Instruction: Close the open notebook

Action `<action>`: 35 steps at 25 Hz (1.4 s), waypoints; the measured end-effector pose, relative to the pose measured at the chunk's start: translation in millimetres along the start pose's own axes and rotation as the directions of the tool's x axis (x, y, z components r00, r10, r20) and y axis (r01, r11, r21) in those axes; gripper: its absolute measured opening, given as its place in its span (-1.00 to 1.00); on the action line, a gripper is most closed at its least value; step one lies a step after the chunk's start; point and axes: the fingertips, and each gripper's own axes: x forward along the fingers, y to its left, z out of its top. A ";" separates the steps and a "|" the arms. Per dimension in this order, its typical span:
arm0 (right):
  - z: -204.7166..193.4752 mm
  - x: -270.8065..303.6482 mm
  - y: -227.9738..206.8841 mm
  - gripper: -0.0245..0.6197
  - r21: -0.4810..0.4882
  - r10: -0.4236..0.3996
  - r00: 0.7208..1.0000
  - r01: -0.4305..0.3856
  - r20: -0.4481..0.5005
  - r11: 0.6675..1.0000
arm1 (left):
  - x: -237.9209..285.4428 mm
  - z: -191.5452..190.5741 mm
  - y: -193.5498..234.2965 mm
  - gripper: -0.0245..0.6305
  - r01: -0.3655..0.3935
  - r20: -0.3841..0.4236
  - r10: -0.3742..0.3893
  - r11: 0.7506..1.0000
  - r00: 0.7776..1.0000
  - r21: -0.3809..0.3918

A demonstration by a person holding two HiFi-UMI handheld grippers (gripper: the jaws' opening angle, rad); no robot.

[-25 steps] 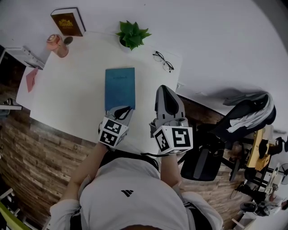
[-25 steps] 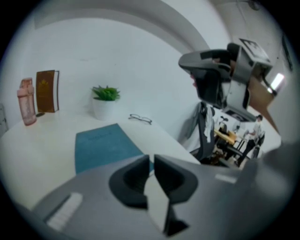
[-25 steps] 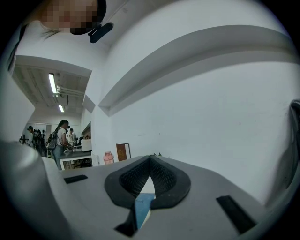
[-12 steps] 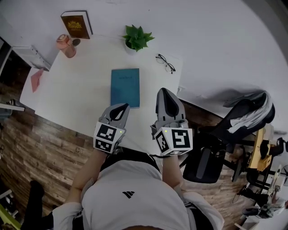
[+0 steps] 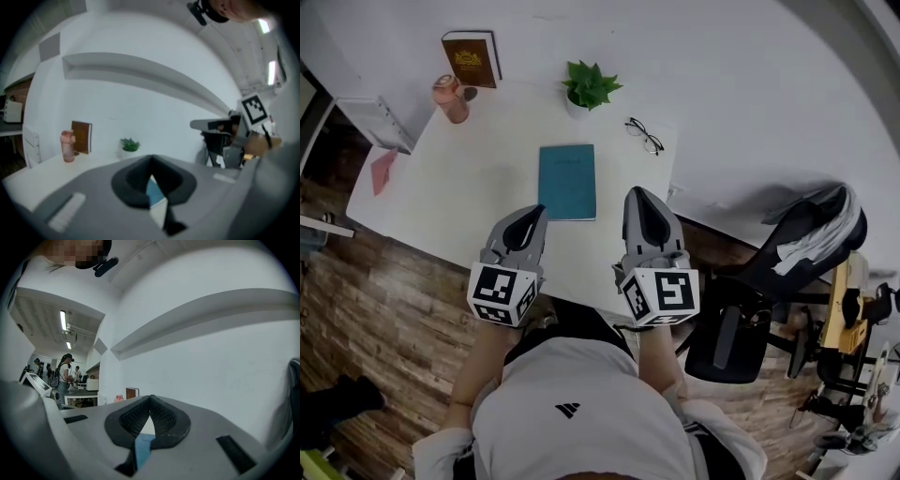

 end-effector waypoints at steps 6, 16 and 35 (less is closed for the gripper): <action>13.7 -15.7 14.8 -0.93 -0.020 0.006 1.000 -0.005 0.026 1.000 | -34.7 29.7 8.5 -0.90 -0.050 0.087 0.049 0.999 0.995 0.014; 34.4 -48.0 30.9 -0.93 -0.054 0.005 0.998 -0.002 0.070 0.999 | -87.7 63.1 14.8 -0.90 -0.146 0.215 0.137 0.989 0.967 0.026; 49.8 -110.5 54.6 -0.93 -0.071 -0.009 0.992 0.018 0.124 0.997 | -164.2 82.7 -0.5 -0.90 -0.242 0.330 0.211 0.969 0.920 0.054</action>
